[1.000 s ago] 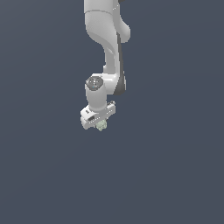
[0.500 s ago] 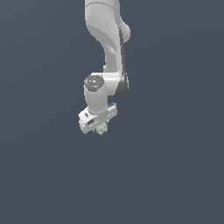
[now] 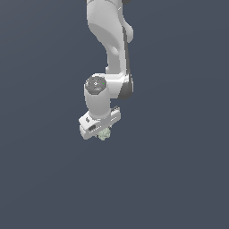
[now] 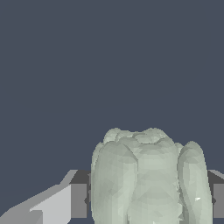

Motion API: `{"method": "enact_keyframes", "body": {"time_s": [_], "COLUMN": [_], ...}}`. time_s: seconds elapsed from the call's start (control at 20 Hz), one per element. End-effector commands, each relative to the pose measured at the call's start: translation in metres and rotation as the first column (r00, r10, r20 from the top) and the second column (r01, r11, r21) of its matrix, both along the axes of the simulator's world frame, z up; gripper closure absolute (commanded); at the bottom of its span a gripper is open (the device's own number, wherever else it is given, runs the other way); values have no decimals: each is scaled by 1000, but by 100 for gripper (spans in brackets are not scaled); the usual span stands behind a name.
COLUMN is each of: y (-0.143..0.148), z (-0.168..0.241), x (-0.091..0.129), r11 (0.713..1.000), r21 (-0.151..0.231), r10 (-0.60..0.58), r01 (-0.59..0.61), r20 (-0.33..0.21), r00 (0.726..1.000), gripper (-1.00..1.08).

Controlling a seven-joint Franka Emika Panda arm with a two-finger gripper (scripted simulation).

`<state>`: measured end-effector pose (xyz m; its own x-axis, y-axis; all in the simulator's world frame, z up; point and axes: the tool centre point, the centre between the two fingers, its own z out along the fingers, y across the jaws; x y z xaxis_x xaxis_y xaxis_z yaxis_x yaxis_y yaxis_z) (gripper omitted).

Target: Pick up the object and move it to a goal position.

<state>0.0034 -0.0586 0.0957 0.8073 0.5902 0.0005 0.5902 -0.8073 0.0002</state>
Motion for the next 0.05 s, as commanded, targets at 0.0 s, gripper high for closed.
{"method": "enact_keyframes", "body": {"time_s": [0.0], "y": [0], "z": [1], "x": [1], "r11": [1000], "r21": [0], "r10": [0], "r01": [0], "r20": [-1], "r00": [1000], "gripper": [108]}}
